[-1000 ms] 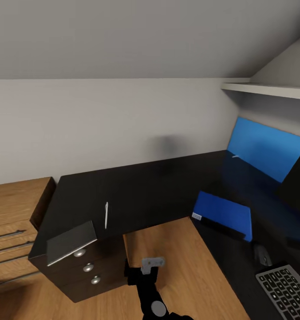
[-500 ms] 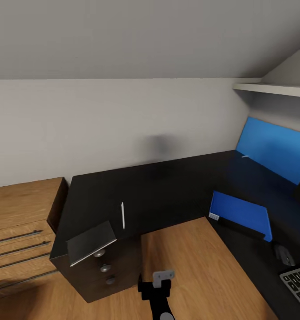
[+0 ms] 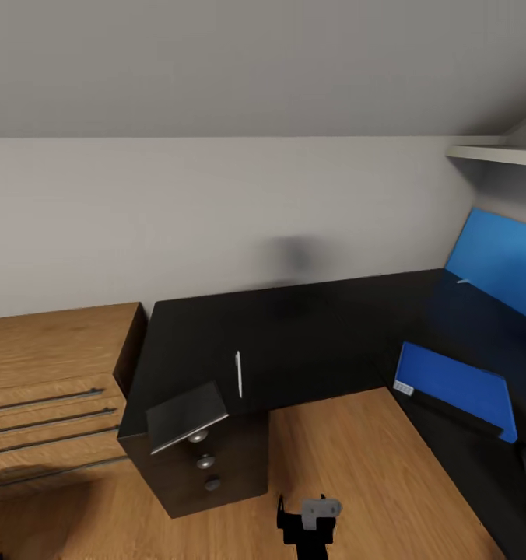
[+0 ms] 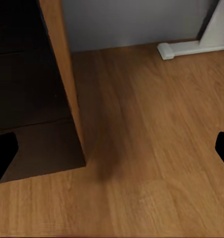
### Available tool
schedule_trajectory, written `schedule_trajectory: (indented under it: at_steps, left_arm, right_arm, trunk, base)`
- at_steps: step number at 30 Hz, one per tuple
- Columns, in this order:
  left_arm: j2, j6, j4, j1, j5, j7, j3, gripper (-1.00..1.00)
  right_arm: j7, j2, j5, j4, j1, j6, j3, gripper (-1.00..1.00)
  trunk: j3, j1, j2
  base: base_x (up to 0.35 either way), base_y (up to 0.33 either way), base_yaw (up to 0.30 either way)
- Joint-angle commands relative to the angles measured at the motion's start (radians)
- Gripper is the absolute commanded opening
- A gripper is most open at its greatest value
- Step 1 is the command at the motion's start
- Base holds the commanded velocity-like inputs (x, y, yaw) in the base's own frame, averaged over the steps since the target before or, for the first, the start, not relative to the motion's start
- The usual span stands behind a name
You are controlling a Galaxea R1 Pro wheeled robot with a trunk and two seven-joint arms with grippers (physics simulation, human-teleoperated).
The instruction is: In the bedroom, organize the workspace by keeping the computer under the desk, ensuring the monitor is on the desk, placing the keyboard on the desk next to the monitor, placing the mouse on the desk next to the keyboard, moving the folder from the swivel chair onto the desk next to the mouse, stacking the notebook on top of the folder with the pen on top of the notebook, and positioning the swivel chair next to the desk.
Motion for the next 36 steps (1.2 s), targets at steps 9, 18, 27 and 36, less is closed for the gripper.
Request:
schedule_trajectory:
  at_steps: [9,18,27,36]
  left_arm:
    - [0.000,-0.006,0.000,-0.001,0.006,0.006,-0.009,1.00]
    - [0.000,-0.005,0.001,-0.001,0.006,0.007,-0.030,1.00]
    - [-0.004,-0.001,0.002,-0.001,0.007,0.009,-0.034,1.00]
    - [-0.005,-0.006,-0.013,-0.001,0.006,0.005,-0.036,1.00]
  right_arm:
    - [0.023,-0.004,-0.006,0.031,-0.001,-0.013,0.006,1.00]
    - [0.090,-0.002,-0.005,0.059,-0.001,-0.020,0.008,1.00]
    - [0.090,0.001,-0.005,0.057,-0.001,-0.028,0.007,1.00]
    - [0.090,0.000,-0.005,0.057,-0.001,-0.029,0.007,1.00]
  trunk:
    - [-0.004,0.000,0.000]
    - [-0.004,0.000,0.000]
    - [-0.004,0.000,0.000]
    - [-0.006,0.000,0.000]
  base:
    - [0.000,0.021,0.150]
    - [-0.002,0.145,0.005]
    - [-0.132,0.029,0.201]
    - [-0.242,0.000,0.090]
